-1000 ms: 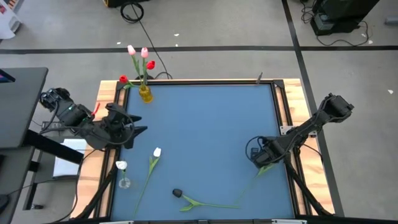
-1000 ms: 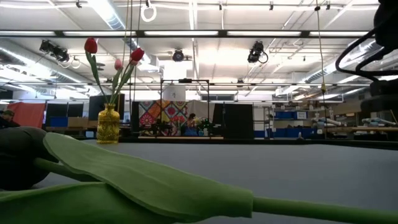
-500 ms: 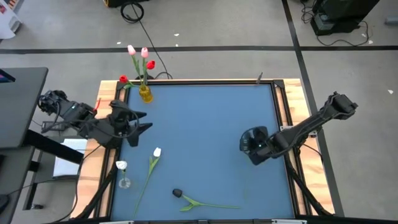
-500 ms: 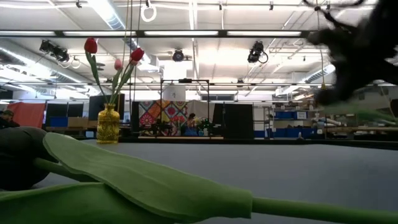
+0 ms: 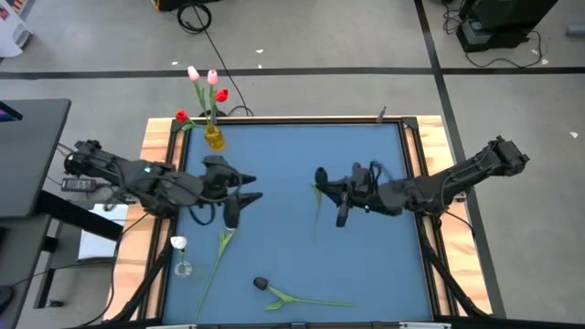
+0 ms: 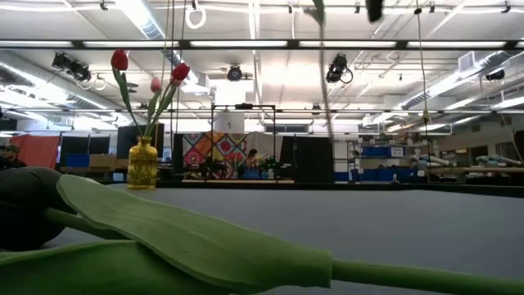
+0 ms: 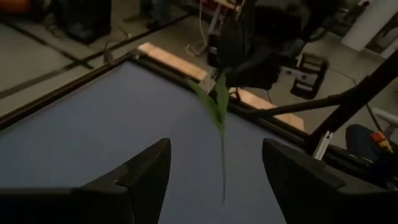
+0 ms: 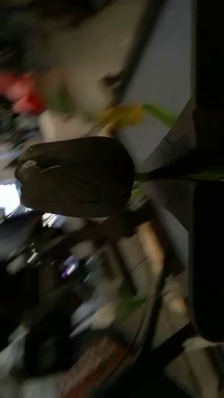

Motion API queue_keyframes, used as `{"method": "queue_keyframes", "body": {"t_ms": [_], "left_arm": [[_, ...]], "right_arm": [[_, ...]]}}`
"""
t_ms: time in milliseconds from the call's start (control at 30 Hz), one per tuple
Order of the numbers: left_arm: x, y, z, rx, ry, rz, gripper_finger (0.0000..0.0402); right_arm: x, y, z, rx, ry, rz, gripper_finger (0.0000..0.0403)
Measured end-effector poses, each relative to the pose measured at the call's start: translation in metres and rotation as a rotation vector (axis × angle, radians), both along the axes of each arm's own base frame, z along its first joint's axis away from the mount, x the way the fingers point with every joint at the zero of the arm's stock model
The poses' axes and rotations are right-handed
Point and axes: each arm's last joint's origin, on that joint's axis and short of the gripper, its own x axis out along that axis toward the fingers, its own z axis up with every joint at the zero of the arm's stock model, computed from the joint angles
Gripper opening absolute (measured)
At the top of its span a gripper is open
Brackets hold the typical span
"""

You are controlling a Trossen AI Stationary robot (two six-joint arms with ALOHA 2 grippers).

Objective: Sort flowers into vase by color
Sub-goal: Put the top black flower into the transparent vase

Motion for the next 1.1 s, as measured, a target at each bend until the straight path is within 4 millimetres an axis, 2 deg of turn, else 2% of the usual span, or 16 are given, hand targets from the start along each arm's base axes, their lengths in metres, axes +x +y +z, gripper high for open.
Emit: {"method": "queue_keyframes", "body": {"t_ms": [133,333,467,733,900,1100], "left_arm": [[0.026,-0.008,-0.006,0.015,-0.022,-0.075,0.0263],[0.060,-0.015,-0.019,0.021,-0.062,-0.151,0.0272],[0.079,-0.014,-0.027,0.028,-0.082,-0.142,0.0272],[0.111,-0.006,-0.047,0.002,-0.091,-0.181,0.0266],[0.121,0.000,-0.052,-0.006,-0.112,-0.178,0.0227],[0.123,0.006,-0.051,-0.008,-0.122,-0.177,0.0144]], "right_arm": [[0.006,-0.011,0.016,-0.074,-0.137,0.109,0.0012],[0.010,-0.024,0.024,-0.099,-0.216,0.292,0.0012],[0.011,-0.028,0.027,-0.138,-0.263,0.423,0.0012],[0.011,-0.037,0.032,-0.167,-0.306,0.463,0.0013],[0.011,-0.037,0.033,-0.169,-0.321,0.480,0.0013],[0.011,-0.037,0.033,-0.168,-0.320,0.487,0.0013]]}}
